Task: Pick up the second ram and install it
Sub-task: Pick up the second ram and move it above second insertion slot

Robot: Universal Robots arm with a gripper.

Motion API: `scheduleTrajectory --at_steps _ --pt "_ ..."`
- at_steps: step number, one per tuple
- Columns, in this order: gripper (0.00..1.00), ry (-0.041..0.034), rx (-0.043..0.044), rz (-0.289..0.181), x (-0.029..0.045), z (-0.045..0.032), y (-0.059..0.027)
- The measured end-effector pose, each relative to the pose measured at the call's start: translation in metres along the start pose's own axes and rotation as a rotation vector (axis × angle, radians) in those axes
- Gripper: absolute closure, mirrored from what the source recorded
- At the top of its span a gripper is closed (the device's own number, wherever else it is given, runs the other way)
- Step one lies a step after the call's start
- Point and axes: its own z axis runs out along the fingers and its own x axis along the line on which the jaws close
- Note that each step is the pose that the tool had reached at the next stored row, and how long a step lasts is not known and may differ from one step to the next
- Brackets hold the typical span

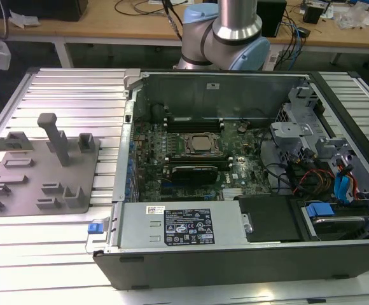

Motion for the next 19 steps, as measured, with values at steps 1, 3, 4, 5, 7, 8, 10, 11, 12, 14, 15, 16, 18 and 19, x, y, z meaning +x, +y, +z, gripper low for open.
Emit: scheduleTrajectory --at_steps 1,3,4,5,7,8,10,11,12,14,15,16,18,19 --pt "0.91 0.0 0.0001 0.0 -0.0001 -0.0039 0.0002" --pt "0.91 0.0003 0.0 0.0 -0.0002 -0.016 0.0008" --pt "0.91 0.001 0.0 0.0 -0.0002 -0.0203 0.001" --pt "0.91 0.0016 0.0 0.0 -0.0003 -0.0255 0.0012" --pt "0.91 0.0039 -0.0001 0.0 -0.0004 -0.0324 0.0016" --pt "0.91 0.0046 -0.0001 0.0 -0.0004 -0.0345 0.0017" --pt "0.91 0.0074 -0.0001 0.0 -0.0005 -0.0409 0.002" --pt "0.91 0.008 -0.0001 0.0 -0.0005 -0.0428 0.0021" --pt "0.91 0.0088 -0.0001 0.0 -0.0006 -0.0453 0.0023" --pt "0.91 0.0092 -0.0001 0.0 -0.0006 -0.0498 0.0025" --pt "0.91 0.0093 -0.0002 0.0 -0.0007 -0.0547 0.0027" --pt "0.91 0.0092 -0.0001 0.0 -0.0008 -0.0603 0.003" --pt "0.91 0.0094 -0.0001 0.0 -0.0009 -0.0697 0.0035" --pt "0.91 0.0094 -0.0001 0.0 -0.0009 -0.0718 0.0036"
